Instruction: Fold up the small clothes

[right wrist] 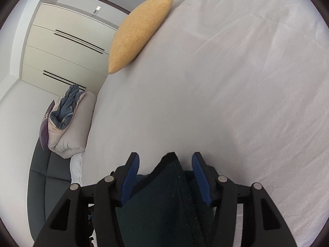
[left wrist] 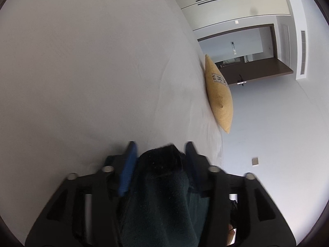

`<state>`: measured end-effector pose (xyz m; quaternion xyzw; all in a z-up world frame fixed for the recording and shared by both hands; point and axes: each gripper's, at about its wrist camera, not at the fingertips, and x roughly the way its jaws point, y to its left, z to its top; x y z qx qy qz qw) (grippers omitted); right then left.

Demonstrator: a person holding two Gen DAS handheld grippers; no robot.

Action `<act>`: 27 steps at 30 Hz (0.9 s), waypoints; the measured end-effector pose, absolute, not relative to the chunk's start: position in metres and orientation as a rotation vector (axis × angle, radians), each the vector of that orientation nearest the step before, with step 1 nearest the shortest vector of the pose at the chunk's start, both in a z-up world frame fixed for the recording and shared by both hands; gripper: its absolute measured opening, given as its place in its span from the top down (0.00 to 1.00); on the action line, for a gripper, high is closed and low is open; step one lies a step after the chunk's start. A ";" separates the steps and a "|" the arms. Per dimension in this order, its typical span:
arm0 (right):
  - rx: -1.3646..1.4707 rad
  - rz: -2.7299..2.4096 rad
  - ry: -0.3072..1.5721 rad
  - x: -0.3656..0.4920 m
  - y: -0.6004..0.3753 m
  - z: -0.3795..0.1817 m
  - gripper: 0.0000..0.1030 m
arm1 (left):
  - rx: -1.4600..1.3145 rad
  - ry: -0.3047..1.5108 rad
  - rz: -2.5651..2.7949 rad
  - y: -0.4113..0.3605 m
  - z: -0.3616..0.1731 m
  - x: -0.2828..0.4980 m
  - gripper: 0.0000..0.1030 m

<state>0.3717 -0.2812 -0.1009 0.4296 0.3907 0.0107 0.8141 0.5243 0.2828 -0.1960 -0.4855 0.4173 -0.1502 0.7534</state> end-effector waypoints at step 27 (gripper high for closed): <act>0.563 0.029 0.949 0.385 -0.248 -0.101 0.91 | -0.582 0.933 -0.316 0.202 -0.184 0.430 0.40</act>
